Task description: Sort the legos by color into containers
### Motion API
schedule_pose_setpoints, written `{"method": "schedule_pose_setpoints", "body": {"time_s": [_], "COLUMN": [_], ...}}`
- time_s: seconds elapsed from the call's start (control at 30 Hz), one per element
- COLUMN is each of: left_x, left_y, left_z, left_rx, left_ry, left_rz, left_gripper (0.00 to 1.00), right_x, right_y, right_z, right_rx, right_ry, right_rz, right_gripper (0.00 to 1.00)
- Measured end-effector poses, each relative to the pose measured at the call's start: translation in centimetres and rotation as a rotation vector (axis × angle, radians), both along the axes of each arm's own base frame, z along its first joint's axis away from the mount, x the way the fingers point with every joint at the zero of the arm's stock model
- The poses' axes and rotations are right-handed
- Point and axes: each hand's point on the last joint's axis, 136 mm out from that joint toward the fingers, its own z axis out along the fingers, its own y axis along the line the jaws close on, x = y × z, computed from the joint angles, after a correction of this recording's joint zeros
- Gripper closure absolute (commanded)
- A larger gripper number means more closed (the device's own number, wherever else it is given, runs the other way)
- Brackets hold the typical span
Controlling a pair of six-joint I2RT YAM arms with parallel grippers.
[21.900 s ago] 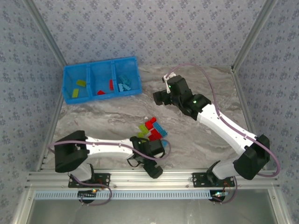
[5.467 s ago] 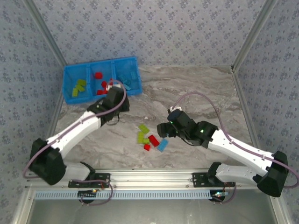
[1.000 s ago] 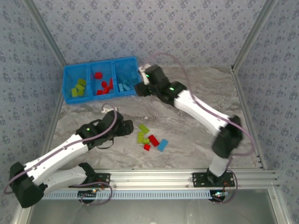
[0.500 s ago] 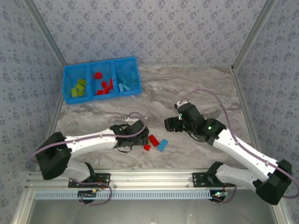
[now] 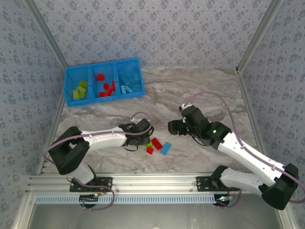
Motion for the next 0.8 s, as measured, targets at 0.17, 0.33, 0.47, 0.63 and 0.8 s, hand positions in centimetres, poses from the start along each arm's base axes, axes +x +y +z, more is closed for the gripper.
{"method": "schedule_pose_setpoints", "body": {"time_s": [0.17,0.33,0.47,0.63,0.8], "left_x": [0.2,0.4,0.8,0.8,0.9], "left_y": [0.0,0.8,0.4,0.6,0.9], "left_z": [0.1,0.0,-0.2,-1.6,-1.7], "left_rx": [-0.017,-0.002,-0.006,0.033,0.062], "left_ry": [-0.007,-0.004,-0.005,0.016,0.029], "left_rz": [0.000,0.011,0.002,-0.007,-0.013], "left_gripper": [0.65,0.50,0.53,0.54,0.73], "right_x": [-0.4,-0.7,-0.8,-0.8,-0.9], "right_y": [0.9,1.9,2.2,2.2,2.3], "right_z": [-0.6,-0.3,-0.1,-0.1,-0.1], "right_rx": [-0.005,0.005,0.010,0.010,0.009], "right_ry": [0.030,0.038,0.035,0.036,0.036], "right_rz": [0.033,0.066,0.075,0.075,0.078], "right_gripper": [0.18,0.18,0.18,0.18,0.18]}}
